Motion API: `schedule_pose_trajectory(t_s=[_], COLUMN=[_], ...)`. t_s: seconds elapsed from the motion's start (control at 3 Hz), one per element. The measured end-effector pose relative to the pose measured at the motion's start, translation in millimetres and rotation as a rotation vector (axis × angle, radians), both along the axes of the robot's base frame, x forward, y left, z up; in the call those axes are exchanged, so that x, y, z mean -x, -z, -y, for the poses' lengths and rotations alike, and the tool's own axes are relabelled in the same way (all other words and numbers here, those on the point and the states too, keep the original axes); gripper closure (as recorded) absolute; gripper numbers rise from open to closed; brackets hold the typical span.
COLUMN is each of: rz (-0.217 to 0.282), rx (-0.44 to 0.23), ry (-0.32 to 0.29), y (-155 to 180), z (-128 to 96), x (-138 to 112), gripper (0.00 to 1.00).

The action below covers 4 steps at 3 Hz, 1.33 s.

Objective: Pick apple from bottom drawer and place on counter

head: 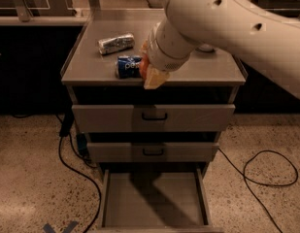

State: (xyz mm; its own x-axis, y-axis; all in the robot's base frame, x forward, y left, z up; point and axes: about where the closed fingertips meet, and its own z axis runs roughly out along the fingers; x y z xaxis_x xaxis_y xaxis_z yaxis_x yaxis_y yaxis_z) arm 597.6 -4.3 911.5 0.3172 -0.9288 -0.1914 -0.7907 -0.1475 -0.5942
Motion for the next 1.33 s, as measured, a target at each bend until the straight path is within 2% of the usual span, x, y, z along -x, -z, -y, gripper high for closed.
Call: schedule_pose_trajectory(t_s=[0.33,0.67,1.0,1.33], rz=[-0.04,-0.077,-0.109,-0.142], rx=[0.016,-0.014,-0.048,-0.08], ry=[0.014,0.048,0.078,0.088], y=[-5.8,-4.5,3.0,13.3], z=[23.0,52.3,74.2,86.5], x=[-31.5,-59.4,-76.5,-90.1], gripper=[1.0,1.0,1.0,1.0])
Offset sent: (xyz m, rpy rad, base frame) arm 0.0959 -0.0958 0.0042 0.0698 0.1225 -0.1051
